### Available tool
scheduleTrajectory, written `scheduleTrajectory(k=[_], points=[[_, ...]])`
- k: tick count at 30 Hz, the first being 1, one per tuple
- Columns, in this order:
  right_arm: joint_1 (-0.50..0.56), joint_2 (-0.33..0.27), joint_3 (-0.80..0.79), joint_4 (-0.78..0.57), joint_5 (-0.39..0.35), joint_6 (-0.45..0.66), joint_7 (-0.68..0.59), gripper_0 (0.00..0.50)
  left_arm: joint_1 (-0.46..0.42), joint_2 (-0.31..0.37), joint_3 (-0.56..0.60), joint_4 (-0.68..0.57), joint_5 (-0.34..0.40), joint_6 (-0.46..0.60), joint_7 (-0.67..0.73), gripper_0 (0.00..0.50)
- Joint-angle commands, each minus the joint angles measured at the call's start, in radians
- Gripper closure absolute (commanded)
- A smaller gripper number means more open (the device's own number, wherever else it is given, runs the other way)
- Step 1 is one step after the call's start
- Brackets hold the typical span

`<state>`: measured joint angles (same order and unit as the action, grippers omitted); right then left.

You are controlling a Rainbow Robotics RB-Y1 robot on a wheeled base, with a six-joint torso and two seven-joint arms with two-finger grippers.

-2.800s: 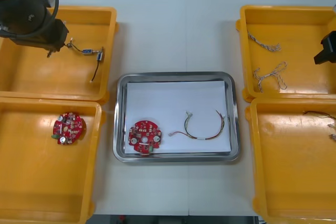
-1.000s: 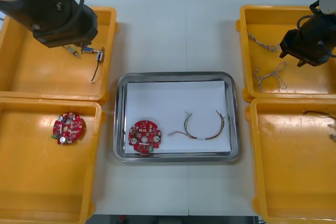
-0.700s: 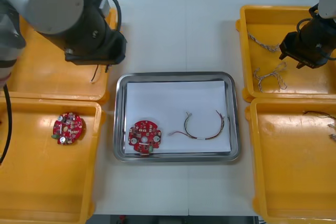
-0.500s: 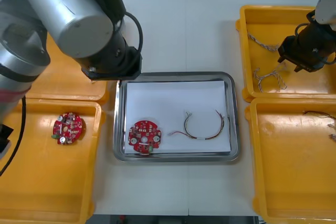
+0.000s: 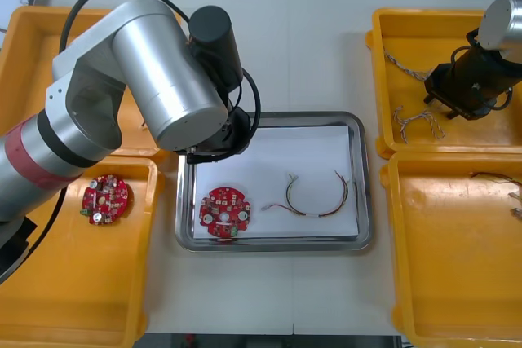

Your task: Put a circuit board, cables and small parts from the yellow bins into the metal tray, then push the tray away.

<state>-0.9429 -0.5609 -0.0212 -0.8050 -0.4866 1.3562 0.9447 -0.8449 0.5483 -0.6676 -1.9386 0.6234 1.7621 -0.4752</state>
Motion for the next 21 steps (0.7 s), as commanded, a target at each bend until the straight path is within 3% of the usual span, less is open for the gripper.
scheduleTrajectory(k=[1,5,7,8,9,21], points=[[-0.039,0.009,0.073,0.036,-0.015,-0.032,-0.044,0.000,0.024,-0.024,-0.053,0.027,-0.033,-0.049,-0.014,0.500],[-0.039,0.010,0.073,0.036,-0.023,-0.020,-0.049,0.000,0.024,-0.024,-0.084,0.069,-0.051,-0.087,-0.010,0.500],[-0.039,0.010,0.073,0.036,-0.026,-0.011,-0.049,0.241,0.026,-0.025,-0.093,0.093,-0.054,-0.108,-0.008,0.500],[-0.039,0.009,0.073,0.038,-0.026,-0.008,-0.049,0.421,0.026,-0.027,-0.098,0.107,-0.056,-0.121,-0.008,0.500],[-0.039,0.009,0.073,0.036,-0.027,-0.005,-0.047,0.500,0.026,-0.028,-0.099,0.116,-0.056,-0.127,-0.006,0.500],[-0.039,-0.008,0.052,0.018,-0.026,-0.002,-0.030,0.500,0.035,-0.028,-0.130,0.164,-0.073,-0.176,0.000,0.500]])
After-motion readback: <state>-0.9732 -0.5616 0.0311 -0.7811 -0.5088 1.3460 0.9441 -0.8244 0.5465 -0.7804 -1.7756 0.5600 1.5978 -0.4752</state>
